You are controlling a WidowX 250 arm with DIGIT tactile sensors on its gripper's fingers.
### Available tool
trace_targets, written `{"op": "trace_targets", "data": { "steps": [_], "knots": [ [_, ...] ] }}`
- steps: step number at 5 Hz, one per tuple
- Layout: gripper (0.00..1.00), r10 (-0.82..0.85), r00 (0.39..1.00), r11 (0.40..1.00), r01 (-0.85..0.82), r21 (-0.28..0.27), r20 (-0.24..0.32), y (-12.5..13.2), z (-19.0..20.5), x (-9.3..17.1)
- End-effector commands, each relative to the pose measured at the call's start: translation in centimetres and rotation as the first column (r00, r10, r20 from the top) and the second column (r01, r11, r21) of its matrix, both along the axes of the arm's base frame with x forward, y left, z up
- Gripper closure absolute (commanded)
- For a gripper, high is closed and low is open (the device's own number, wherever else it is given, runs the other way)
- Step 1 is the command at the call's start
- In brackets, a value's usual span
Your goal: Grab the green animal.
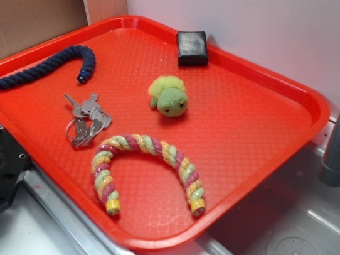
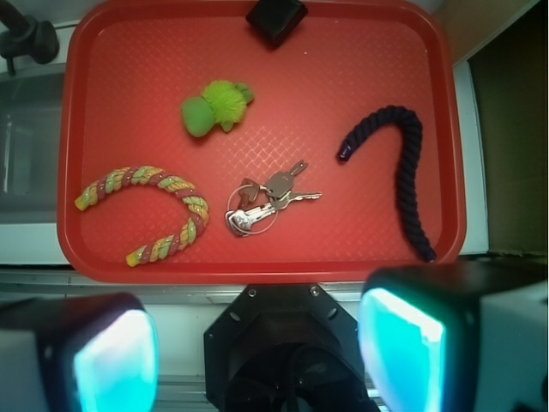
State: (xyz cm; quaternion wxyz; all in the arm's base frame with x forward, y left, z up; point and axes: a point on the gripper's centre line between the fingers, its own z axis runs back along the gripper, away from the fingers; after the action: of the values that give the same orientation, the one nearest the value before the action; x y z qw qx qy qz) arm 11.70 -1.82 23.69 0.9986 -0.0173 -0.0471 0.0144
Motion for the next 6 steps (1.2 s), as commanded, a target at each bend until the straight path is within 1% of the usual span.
{"op": "trace_targets", "data": {
  "steps": [1,2,3,4,5,6],
  "knots": [
    [0.00,0.000,1.000,1.000,0.000,0.000,0.000,0.0,0.0,0.0],
    [0.00,0.046,0.999,0.996,-0.046,0.078,-0.008,1.0,-2.7,3.7],
    [0.00,-0.057,0.996,0.995,0.050,0.092,0.076,-0.4,-5.0,7.8],
    [0.00,-0.092,0.992,0.993,0.084,0.083,0.091,-1.5,-7.2,11.3],
    [0.00,-0.084,0.993,0.995,0.079,0.060,0.083,-2.3,-9.5,14.0],
    [0.00,0.167,0.985,0.985,-0.169,0.022,0.045,-2.3,-10.7,14.9]
  ]
}}
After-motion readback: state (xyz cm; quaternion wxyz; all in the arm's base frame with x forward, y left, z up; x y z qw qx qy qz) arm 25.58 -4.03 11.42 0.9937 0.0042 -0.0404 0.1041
